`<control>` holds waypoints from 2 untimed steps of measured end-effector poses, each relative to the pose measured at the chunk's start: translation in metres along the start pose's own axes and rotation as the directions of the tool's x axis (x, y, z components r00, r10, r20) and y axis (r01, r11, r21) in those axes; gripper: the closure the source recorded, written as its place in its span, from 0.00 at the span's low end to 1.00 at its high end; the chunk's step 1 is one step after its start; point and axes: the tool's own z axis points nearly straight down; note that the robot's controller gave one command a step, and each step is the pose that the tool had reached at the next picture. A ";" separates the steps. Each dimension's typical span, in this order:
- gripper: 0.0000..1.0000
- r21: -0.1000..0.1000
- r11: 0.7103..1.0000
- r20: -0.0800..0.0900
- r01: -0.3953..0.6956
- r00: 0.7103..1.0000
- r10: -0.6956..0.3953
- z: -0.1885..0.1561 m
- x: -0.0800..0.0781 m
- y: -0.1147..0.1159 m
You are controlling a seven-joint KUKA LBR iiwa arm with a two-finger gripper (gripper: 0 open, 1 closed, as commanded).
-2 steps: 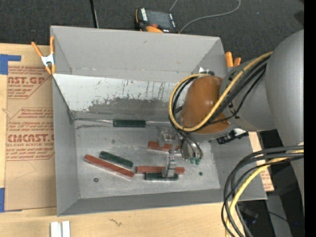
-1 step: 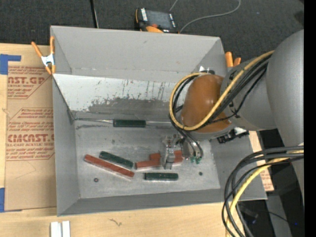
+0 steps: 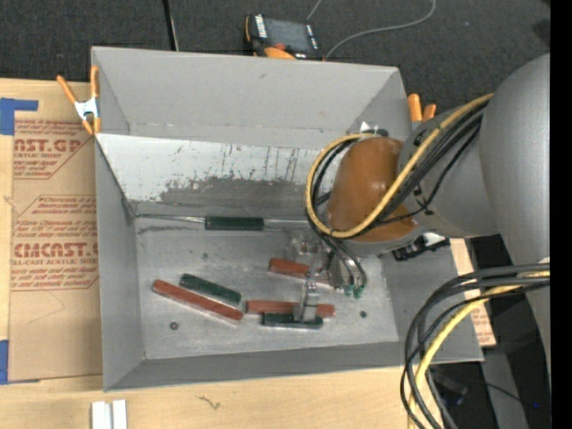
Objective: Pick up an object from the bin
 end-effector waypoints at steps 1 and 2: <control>1.00 0.000 1.000 -0.011 0.001 1.000 -0.001 -0.002 0.001 0.000; 1.00 -0.001 1.000 0.005 0.011 1.000 -0.011 -0.138 0.003 0.033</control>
Offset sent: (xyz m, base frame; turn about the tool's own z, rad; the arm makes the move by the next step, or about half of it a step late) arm 0.0000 0.0000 0.0000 0.0000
